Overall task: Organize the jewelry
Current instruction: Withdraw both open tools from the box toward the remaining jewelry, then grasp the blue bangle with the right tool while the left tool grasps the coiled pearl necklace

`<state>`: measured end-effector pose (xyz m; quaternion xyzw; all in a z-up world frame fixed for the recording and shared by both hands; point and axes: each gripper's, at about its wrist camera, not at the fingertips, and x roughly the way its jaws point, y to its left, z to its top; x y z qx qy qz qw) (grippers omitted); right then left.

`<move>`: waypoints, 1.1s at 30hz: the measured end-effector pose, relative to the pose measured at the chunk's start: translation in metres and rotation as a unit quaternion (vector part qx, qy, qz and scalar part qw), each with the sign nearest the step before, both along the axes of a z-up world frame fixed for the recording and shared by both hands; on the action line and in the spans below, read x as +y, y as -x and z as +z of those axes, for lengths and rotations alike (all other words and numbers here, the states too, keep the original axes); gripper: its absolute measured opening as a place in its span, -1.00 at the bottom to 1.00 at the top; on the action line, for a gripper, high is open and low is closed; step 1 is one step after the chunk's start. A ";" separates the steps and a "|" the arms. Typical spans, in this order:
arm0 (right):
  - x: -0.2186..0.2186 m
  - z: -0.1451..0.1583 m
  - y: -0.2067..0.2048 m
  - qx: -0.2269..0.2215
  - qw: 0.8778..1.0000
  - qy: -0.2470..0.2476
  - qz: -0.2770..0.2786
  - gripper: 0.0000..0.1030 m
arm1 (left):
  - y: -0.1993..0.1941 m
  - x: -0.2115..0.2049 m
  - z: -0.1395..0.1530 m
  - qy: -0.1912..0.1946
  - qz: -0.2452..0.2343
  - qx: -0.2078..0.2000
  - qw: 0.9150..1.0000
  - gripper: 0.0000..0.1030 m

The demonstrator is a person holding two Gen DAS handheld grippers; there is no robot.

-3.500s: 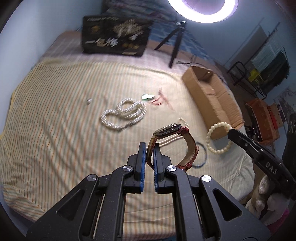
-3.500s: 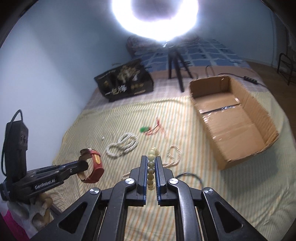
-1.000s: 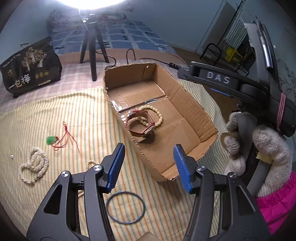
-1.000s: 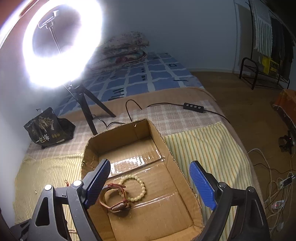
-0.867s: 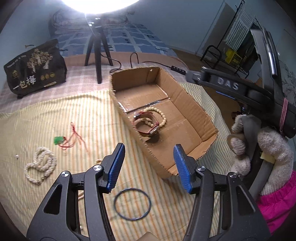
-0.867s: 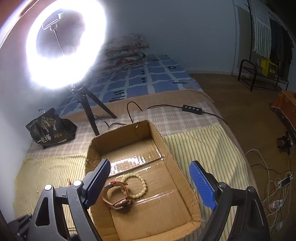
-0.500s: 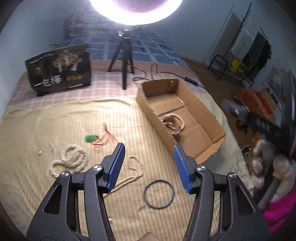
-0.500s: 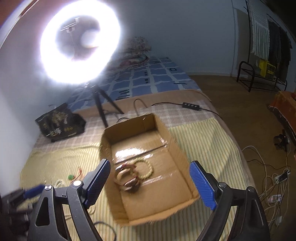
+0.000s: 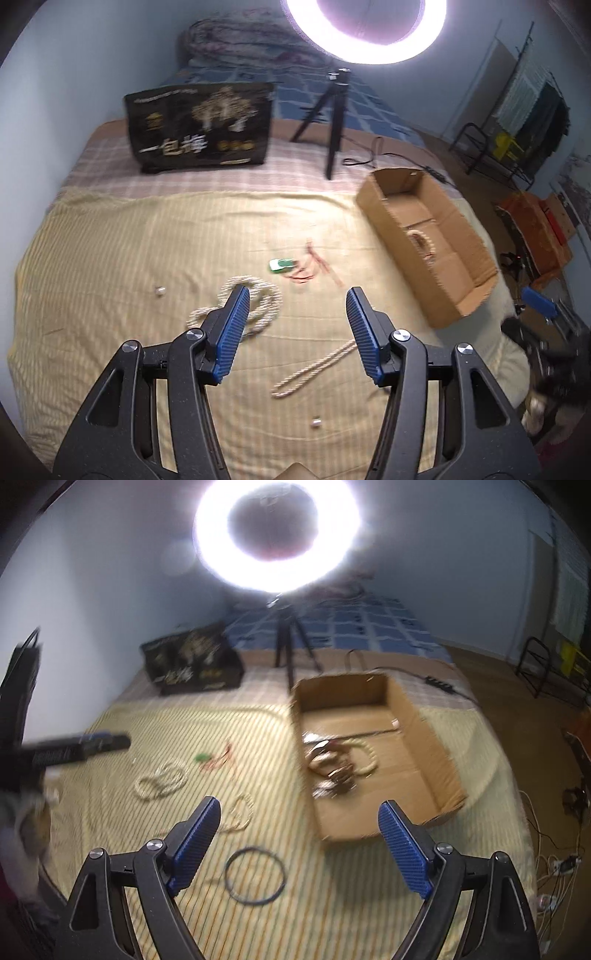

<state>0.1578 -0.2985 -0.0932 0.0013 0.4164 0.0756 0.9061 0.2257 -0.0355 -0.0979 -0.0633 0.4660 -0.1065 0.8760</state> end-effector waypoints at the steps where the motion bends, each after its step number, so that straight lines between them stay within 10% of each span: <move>1: 0.006 -0.004 0.003 0.005 1.000 0.001 0.010 0.73 | 0.000 0.007 -0.003 -0.002 0.005 0.003 1.000 0.08; 17: 0.053 -0.064 0.007 0.114 0.987 0.013 0.112 0.67 | -0.017 0.064 -0.068 -0.009 0.058 0.099 0.993 0.08; 33: 0.071 -0.104 -0.005 0.172 0.975 0.030 0.137 0.15 | -0.040 0.076 -0.116 -0.009 0.100 0.160 0.982 -0.06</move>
